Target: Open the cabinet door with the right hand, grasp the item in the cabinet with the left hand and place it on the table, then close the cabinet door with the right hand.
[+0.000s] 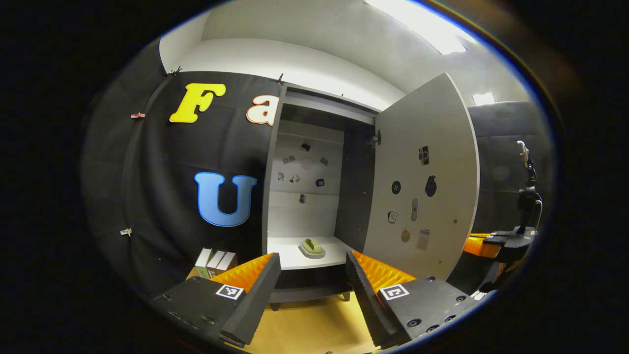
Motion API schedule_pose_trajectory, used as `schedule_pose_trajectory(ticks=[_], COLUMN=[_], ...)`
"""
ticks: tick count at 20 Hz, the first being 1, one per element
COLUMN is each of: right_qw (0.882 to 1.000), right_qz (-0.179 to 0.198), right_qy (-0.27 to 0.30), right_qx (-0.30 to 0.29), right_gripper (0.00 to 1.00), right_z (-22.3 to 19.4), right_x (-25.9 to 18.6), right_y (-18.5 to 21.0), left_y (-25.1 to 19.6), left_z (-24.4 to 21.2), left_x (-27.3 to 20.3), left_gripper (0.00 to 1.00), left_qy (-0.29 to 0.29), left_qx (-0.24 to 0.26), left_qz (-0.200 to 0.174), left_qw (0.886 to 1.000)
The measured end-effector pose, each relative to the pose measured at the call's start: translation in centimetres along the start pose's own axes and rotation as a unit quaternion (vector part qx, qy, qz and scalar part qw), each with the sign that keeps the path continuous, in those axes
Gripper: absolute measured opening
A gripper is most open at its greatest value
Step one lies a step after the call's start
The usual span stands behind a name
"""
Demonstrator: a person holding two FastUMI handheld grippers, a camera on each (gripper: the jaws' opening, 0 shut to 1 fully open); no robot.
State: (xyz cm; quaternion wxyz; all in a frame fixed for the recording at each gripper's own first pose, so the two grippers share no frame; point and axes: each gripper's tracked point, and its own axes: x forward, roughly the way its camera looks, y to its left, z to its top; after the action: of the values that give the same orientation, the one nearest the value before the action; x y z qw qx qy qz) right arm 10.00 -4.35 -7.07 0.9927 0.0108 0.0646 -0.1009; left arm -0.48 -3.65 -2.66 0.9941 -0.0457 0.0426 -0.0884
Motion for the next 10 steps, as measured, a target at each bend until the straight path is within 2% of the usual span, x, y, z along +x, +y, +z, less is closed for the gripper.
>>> schedule_pose_trajectory(ticks=[3, 8, 9, 10], right_qw=[1.000, 0.999, 0.998, 0.998], right_qz=[0.016, 0.048, 0.057, 0.067], right_qy=[0.006, 0.009, 0.011, 0.010], right_qx=[0.024, 0.012, 0.014, 0.012], right_gripper=[0.08, 0.08, 0.08, 0.08], right_z=[0.2, 0.2, 0.2, 0.4], right_x=[0.4, 0.8, 1.0, 1.0], right_y=[-1.0, -2.3, -2.4, -2.4], left_y=[-1.8, -5.7, -6.0, -6.3], left_z=[-0.3, -0.9, -0.8, -0.5], left_x=[1.8, 5.8, 6.5, 7.0], left_gripper=[0.85, 0.85, 0.81, 0.86], left_qy=[0.004, 0.012, 0.007, 0.001], left_qx=[-0.014, -0.027, -0.025, -0.019], left_qz=[0.004, -0.013, -0.011, -0.007], left_qw=[1.000, 0.999, 1.000, 1.000])
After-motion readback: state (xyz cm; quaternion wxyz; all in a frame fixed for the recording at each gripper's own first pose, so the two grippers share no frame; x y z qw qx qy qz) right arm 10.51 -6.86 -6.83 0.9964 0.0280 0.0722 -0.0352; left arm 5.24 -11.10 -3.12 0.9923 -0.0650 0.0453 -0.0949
